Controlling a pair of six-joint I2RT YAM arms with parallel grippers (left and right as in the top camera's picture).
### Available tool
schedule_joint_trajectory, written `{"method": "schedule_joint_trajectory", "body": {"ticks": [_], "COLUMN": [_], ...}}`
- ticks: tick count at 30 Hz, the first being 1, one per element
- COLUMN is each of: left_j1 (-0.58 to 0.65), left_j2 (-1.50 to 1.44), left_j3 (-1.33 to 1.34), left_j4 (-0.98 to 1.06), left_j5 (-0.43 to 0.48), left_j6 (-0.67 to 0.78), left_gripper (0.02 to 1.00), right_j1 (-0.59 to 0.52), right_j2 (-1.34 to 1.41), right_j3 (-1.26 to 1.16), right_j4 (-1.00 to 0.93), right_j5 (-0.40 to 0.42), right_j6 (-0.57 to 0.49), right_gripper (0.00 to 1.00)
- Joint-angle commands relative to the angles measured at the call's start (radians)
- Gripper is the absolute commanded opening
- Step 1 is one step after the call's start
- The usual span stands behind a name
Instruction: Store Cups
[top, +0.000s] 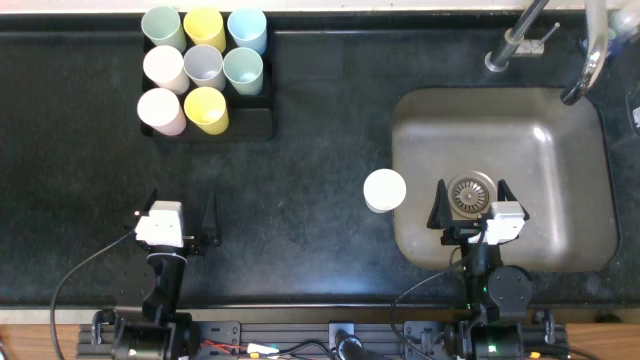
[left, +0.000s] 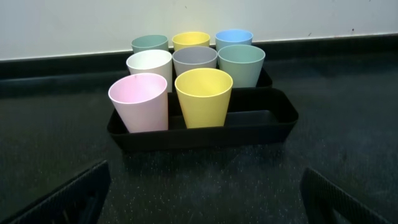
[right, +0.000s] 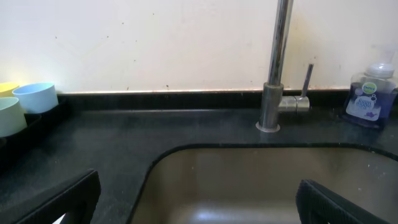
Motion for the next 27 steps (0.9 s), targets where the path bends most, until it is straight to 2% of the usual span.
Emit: {"method": "schedule_joint_trajectory", "body": {"ticks": [1, 17, 19, 21, 27], "left_j1": [0.004, 0.005, 0.005, 0.005, 0.005], "left_j2": [-0.012, -0.012, -0.012, -0.012, -0.011], "left_j3": [0.001, 0.001, -0.013, -0.07, -0.063], "left_j4": [-0.006, -0.005, 0.034, 0.163, 0.149], "left_j5": [0.025, 0.024, 0.024, 0.025, 0.005], "left_j6": [0.026, 0.026, 0.026, 0.026, 0.026], "left_gripper": [0.998, 0.998, 0.998, 0.998, 0.998], "right_j1": [-0.004, -0.004, -0.004, -0.004, -0.004], "right_j2": [-0.008, -0.008, -0.008, -0.008, -0.008], "right_j3": [-0.005, -0.005, -0.005, -0.005, -0.005], "right_j4": [0.006, 0.006, 0.006, 0.006, 0.006], "right_j5": [-0.005, -0.005, -0.005, -0.005, -0.005], "right_j6": [0.004, 0.004, 0.004, 0.004, 0.004], "right_gripper": [0.998, 0.996, 0.996, 0.996, 0.998]}}
